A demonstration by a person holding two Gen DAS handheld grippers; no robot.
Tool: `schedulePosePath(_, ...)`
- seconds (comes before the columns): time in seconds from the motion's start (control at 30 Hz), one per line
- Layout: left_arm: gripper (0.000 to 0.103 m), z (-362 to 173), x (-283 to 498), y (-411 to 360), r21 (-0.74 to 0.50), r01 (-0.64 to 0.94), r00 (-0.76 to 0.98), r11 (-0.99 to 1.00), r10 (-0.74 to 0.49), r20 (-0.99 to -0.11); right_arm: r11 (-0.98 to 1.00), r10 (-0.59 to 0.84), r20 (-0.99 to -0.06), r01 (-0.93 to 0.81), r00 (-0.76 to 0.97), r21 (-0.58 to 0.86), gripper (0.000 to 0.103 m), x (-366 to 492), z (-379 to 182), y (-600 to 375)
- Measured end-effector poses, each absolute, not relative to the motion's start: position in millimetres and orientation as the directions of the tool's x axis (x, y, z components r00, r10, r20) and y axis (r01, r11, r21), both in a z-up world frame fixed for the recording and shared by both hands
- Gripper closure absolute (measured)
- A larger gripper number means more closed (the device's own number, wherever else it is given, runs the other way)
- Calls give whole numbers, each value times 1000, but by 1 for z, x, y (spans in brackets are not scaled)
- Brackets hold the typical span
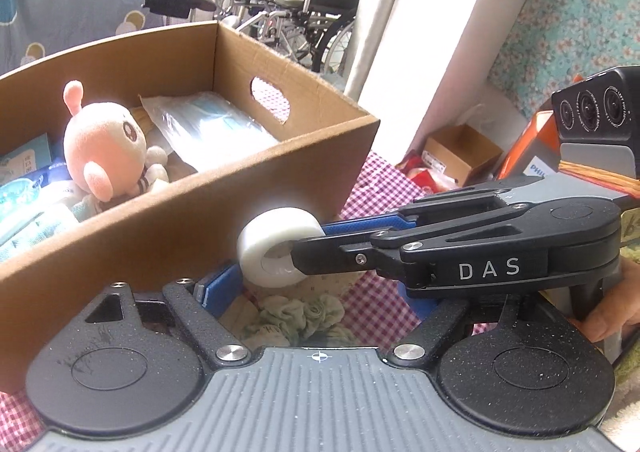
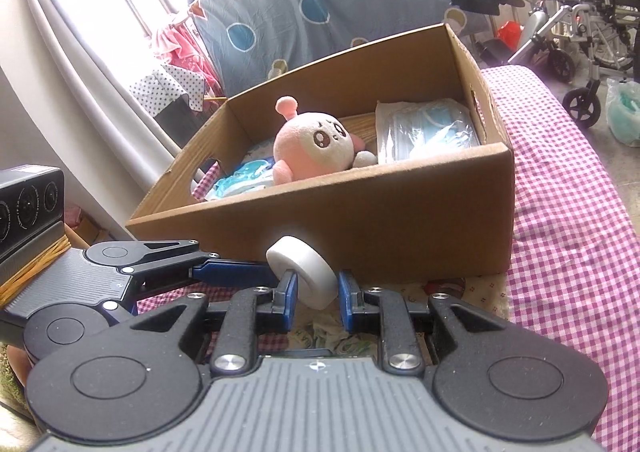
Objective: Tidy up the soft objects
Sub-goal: 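Grasp the white tape roll with the right gripper, then carry the white tape roll into the box and release it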
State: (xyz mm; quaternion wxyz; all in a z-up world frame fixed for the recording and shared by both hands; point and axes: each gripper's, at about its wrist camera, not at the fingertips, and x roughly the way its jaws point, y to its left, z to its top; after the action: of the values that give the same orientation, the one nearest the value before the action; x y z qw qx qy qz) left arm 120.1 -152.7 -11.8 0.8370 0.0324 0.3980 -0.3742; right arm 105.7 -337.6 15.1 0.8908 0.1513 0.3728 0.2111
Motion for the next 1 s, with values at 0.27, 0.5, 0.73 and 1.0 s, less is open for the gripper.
schedulePosePath(0.27,16,39,104,-140,-208,680,483,703,-642,-595,853,510,-527,-320,680,413,79,107,71,-332)
schedulePosePath(0.5,16,72,131,-146,-155,678,542,719,-631,-556,823,560,-543,-342,626,454,79,165,96,-337)
schedulePosePath(0.73,16,61,186,-160,-165,637,528,753,-583,-618,797,596,-647,-257,475,546,79,246,67,-345)
schedulePosePath(1.0,17,24,245,-167,-261,576,419,775,-554,-719,790,607,-752,-93,257,606,80,318,2,-350)
